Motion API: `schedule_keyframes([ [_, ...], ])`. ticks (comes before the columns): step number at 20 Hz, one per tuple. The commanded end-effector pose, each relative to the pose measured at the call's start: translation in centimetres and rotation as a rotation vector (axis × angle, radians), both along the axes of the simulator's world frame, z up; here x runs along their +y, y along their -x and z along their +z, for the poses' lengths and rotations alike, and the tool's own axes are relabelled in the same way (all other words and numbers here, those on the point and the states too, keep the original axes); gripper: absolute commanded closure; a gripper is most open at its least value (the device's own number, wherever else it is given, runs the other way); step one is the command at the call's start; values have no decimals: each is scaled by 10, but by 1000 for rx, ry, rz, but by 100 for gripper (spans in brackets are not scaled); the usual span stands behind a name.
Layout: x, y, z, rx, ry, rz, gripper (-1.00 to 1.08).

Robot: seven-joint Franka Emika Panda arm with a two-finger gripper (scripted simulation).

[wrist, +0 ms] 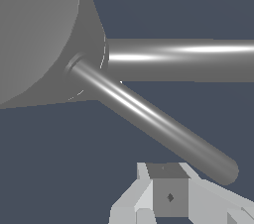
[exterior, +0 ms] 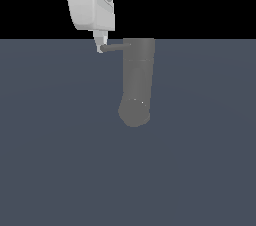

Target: Turn on the faucet by rotating a designated handle.

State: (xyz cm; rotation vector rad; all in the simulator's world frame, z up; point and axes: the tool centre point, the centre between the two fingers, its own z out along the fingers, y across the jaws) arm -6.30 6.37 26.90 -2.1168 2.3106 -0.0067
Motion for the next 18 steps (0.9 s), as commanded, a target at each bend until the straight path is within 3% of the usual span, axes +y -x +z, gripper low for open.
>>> schedule_keyframes([
  [1,-16,10,0,6,2,-18,108],
  [11,-42,39,0,8,2,-19,108],
  [13,-31,35,0,5,3,-3,108],
  [18,-63,37,0,6,3,-7,108],
])
